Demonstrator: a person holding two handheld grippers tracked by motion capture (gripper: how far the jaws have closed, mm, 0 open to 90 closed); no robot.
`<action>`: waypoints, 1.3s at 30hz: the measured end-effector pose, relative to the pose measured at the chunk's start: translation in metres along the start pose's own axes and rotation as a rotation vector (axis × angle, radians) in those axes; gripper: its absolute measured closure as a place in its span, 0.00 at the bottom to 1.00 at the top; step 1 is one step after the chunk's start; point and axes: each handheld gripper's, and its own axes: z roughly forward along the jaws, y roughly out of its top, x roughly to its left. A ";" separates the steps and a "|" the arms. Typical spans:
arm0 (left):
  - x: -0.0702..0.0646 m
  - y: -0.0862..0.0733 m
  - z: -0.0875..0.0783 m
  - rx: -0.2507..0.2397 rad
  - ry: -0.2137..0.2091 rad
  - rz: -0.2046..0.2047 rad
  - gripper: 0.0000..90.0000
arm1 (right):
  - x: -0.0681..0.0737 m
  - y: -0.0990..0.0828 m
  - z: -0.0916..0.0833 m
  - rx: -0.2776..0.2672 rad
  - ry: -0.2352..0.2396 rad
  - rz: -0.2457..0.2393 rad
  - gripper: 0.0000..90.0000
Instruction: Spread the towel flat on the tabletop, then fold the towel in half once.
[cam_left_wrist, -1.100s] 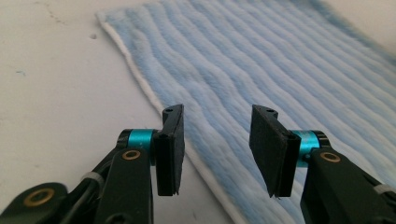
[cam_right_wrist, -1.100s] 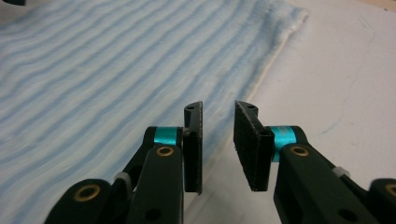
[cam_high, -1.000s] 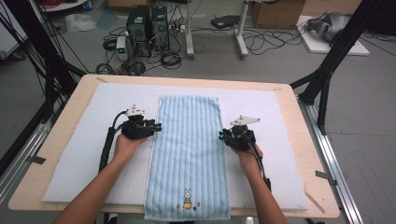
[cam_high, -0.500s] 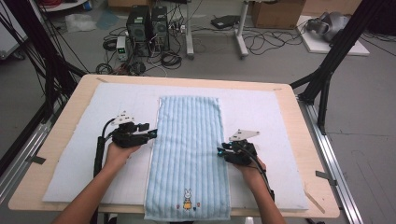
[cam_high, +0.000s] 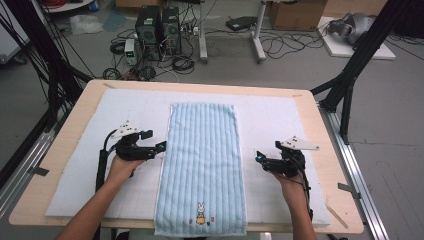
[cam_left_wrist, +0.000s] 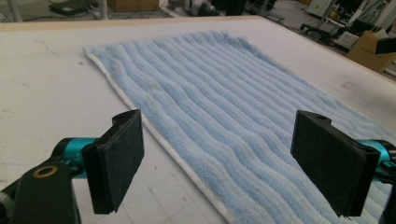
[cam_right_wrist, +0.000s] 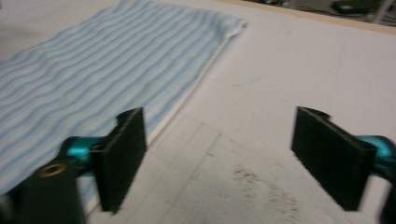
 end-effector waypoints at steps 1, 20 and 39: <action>0.001 0.000 -0.001 -0.005 -0.002 -0.001 0.20 | -0.001 0.000 -0.001 -0.006 0.001 0.004 0.12; 0.003 0.002 -0.005 -0.005 0.012 -0.011 0.20 | 0.002 0.003 0.005 -0.011 0.021 -0.015 0.12; 0.009 0.013 0.016 0.029 0.073 -0.028 0.30 | 0.007 0.005 0.013 0.009 0.056 -0.021 0.12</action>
